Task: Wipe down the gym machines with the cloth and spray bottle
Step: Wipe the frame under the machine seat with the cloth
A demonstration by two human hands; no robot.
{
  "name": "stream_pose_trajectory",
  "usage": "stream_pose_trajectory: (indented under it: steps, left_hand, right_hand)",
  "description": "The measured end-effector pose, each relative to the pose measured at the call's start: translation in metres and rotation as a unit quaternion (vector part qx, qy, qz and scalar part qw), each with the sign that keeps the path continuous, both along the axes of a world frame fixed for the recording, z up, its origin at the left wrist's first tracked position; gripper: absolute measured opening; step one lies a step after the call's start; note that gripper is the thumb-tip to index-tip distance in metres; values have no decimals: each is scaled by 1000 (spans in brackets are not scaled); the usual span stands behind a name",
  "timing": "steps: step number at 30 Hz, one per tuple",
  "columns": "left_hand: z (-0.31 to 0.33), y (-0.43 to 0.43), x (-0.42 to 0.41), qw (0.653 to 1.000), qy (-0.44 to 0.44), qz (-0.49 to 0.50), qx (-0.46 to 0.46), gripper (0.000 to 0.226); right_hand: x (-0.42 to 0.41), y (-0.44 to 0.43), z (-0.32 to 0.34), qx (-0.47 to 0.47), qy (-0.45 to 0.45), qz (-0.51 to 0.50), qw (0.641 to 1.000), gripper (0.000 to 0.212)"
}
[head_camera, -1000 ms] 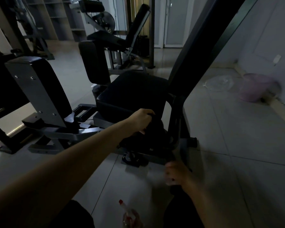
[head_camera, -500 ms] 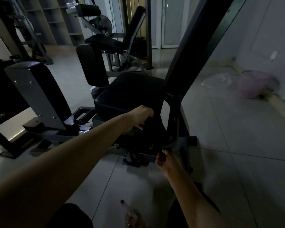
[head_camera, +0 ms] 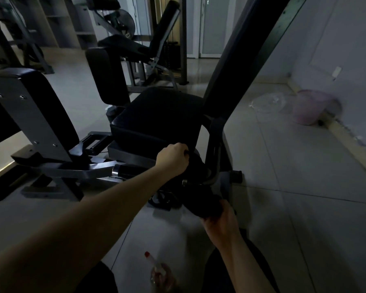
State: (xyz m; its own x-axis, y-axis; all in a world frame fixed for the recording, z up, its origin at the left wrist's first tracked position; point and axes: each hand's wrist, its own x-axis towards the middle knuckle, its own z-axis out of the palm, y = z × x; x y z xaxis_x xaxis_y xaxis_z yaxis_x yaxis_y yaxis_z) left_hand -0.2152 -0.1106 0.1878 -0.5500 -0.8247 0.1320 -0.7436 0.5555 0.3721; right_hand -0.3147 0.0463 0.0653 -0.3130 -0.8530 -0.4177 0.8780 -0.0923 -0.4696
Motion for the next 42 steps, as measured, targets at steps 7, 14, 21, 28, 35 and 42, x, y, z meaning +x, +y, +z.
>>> stream_pose_trajectory:
  steps: [7, 14, 21, 28, 35, 42]
  left_hand:
    - [33, 6, -15, 982, 138, -17, 131, 19]
    - [62, 33, -46, 952, 266, -61, 136, 14]
    - [-4, 20, -26, 975, 123, -5, 183, 21]
    - [55, 18, -64, 958, 260, -11, 125, 19]
    - [36, -10, -40, 979, 164, -4, 119, 21]
    - [-11, -4, -47, 977, 152, 26, 145, 22]
  right_hand:
    - [-24, -14, 27, 26, 50, -21, 998, 24]
    - [-29, -1, 12, 99, 35, -24, 994, 17]
    - [-107, 0, 83, 38, 82, -166, 982, 12]
    - [-70, -7, 24, 94, 190, -24, 977, 16]
    - [-95, -36, 77, 86, 151, -115, 978, 18]
    - [-125, -33, 92, 38, 209, -137, 967, 15]
